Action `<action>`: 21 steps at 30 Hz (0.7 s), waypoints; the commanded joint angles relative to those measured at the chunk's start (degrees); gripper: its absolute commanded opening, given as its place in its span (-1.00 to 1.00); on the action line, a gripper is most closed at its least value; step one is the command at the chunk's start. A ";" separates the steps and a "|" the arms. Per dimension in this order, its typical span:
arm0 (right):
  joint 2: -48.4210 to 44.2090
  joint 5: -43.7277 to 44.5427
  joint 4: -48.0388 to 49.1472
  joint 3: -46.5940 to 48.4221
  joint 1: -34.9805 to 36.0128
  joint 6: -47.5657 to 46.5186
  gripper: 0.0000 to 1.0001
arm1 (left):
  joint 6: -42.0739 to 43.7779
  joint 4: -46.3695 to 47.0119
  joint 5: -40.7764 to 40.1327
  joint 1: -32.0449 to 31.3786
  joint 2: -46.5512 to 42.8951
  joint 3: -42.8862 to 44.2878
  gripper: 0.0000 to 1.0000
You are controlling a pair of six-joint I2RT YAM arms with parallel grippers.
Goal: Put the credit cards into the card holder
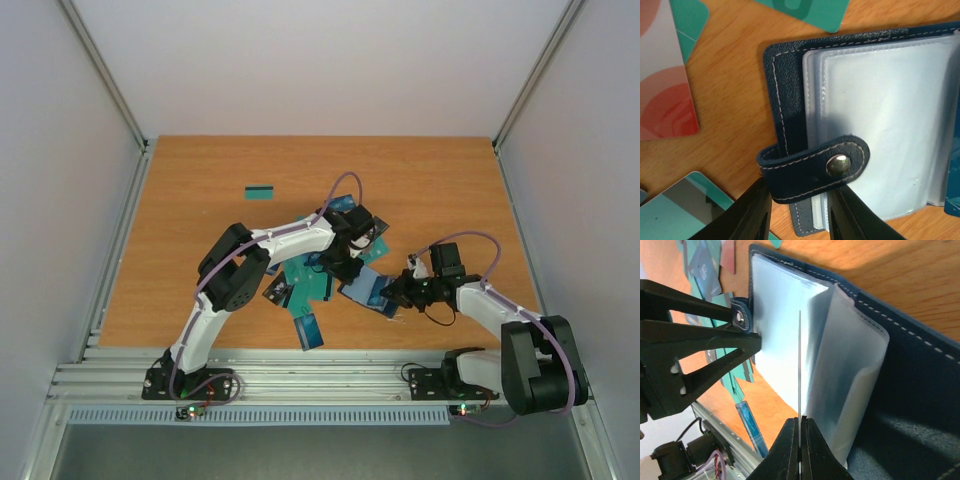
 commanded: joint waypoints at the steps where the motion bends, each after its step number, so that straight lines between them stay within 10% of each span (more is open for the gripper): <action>1: 0.49 3.00 -1.78 0.97 -0.43 -1.06 -0.98 | 0.76 -0.01 -2.37 -0.04 2.78 -0.77 -0.40; 21: 3.66 2.22 7.26 -1.03 -0.39 3.97 -0.98 | 1.66 0.32 -2.29 -0.03 2.52 -2.75 -0.69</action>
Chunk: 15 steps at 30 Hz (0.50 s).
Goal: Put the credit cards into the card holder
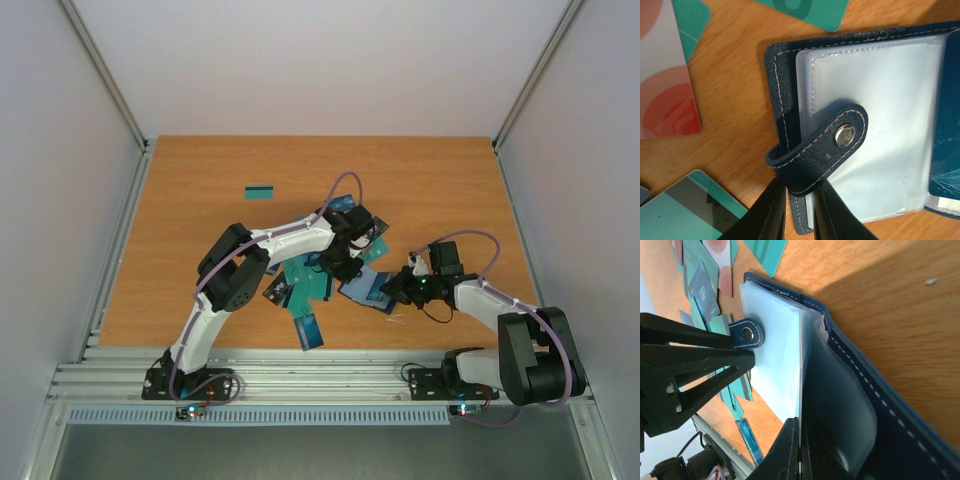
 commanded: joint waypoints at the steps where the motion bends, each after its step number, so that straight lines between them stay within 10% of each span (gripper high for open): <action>1: 1.48 -0.01 4.09 -1.21 -0.43 2.03 -0.97 | 1.05 0.34 -2.12 -0.03 2.44 -2.70 -0.70; 15: 3.65 0.37 10.77 -4.28 -0.41 5.78 -0.98 | 0.44 0.57 -0.27 -0.04 1.39 -3.12 -0.71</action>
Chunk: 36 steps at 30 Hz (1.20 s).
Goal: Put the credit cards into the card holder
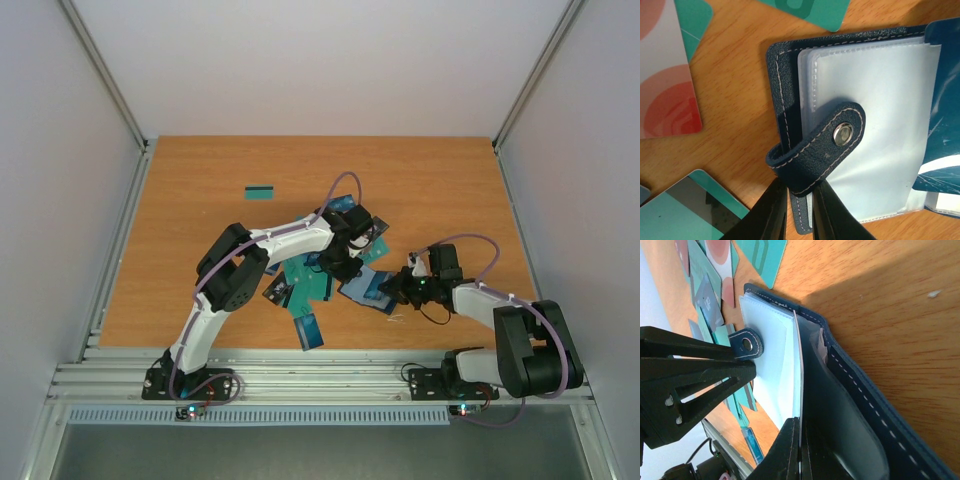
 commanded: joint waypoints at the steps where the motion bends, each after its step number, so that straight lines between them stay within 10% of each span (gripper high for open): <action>1: 1.22 1.52 2.77 -2.01 -0.43 2.31 -0.98 | 0.39 0.02 -0.40 -0.21 1.76 -2.44 -0.71; 36: 4.08 3.81 14.43 -9.40 1.63 15.13 -0.98 | -1.94 -0.40 2.00 -0.17 1.78 -1.92 -0.74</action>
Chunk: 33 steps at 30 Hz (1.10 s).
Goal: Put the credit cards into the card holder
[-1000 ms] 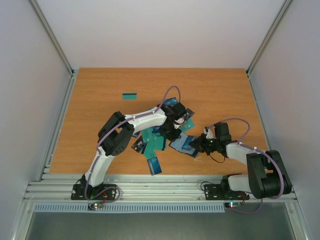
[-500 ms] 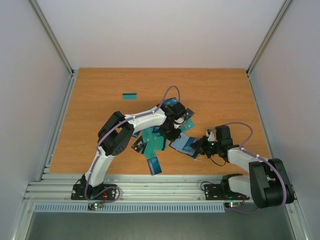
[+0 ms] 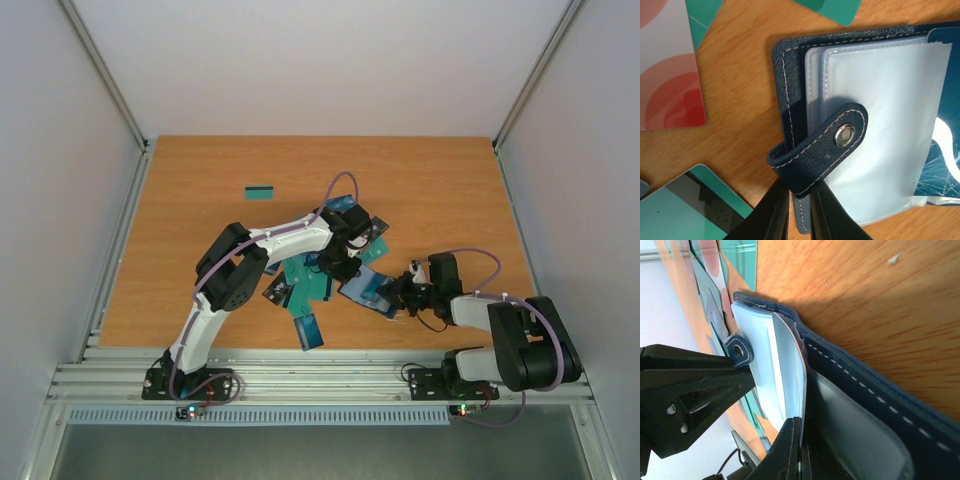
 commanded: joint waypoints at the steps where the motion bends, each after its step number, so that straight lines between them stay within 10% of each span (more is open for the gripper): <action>1: 2.21 4.46 -2.21 -1.72 0.89 1.54 -0.98 | -0.28 -0.55 1.00 -0.50 2.04 -1.32 -0.74; 33: 4.70 3.23 2.48 -1.19 3.96 2.01 -0.98 | -0.59 -1.50 0.85 -0.50 2.66 -0.45 -0.75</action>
